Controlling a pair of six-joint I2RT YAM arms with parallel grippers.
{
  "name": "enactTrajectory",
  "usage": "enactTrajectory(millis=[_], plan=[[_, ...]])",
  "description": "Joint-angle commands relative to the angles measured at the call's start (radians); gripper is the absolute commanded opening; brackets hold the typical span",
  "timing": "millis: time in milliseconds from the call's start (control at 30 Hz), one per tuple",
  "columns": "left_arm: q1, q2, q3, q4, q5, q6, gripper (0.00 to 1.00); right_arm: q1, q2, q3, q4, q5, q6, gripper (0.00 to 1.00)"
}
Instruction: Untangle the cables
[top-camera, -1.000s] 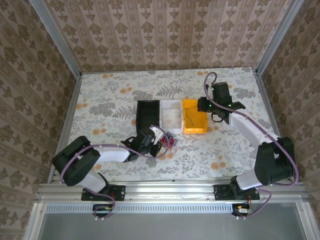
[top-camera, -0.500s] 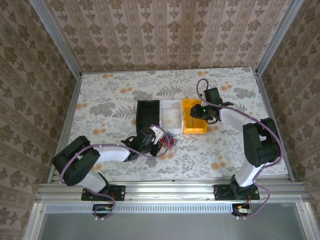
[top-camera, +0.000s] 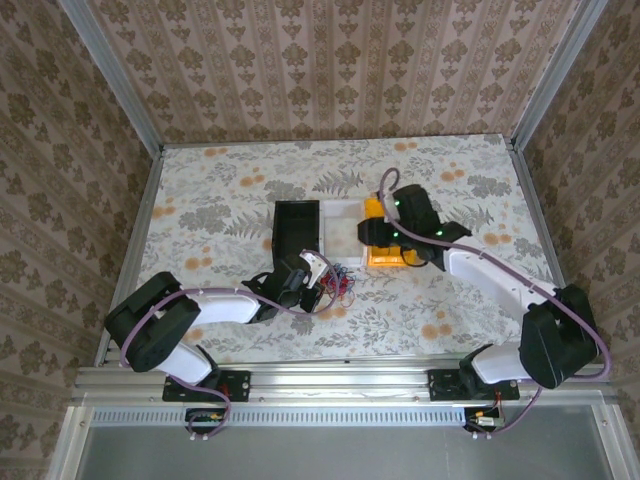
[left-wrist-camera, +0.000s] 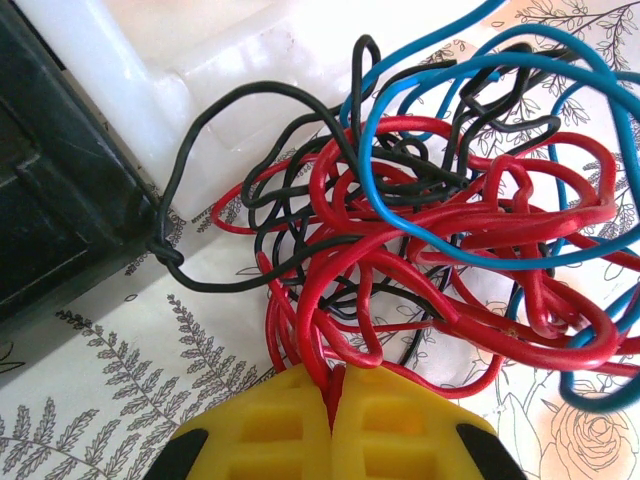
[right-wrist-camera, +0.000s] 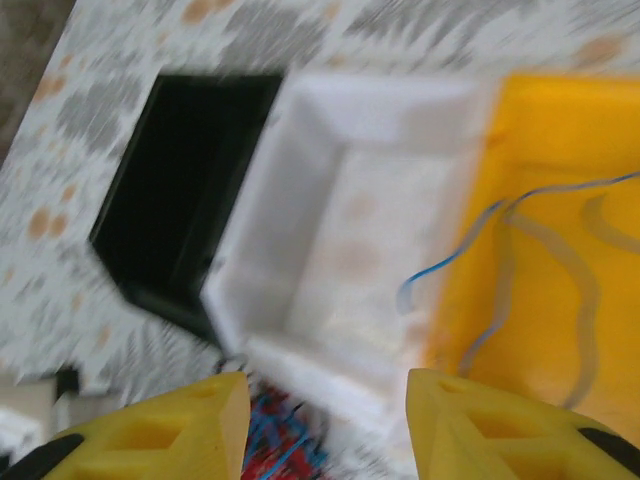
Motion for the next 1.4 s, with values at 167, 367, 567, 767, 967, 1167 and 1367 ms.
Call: enactTrajectory(millis=[167,367,567,767,967,1167,1367], plan=[[-0.003,-0.002,-0.003,-0.005,0.019,0.024,0.0,0.119,0.166,0.033,-0.028,-0.17,-0.002,0.47],[-0.004,-0.011,-0.007,-0.006,0.013,0.024,0.0,0.127,0.216,0.04,-0.041,-0.154,0.001,0.46],[-0.003,-0.01,-0.007,-0.004,0.017,0.026,0.0,0.127,0.263,0.045,0.008,-0.144,0.034,0.4],[-0.003,-0.01,-0.013,-0.01,-0.015,0.01,0.0,0.126,0.252,0.035,0.037,-0.092,0.072,0.07],[0.016,-0.027,-0.064,0.009,-0.071,-0.045,0.0,0.054,0.084,-0.023,0.016,0.097,0.1,0.0],[0.068,-0.083,-0.141,0.016,-0.143,-0.127,0.0,-0.127,-0.127,-0.083,0.002,0.142,0.146,0.0],[0.114,-0.128,-0.185,0.009,-0.209,-0.196,0.0,-0.249,-0.211,-0.069,-0.043,0.158,0.139,0.0]])
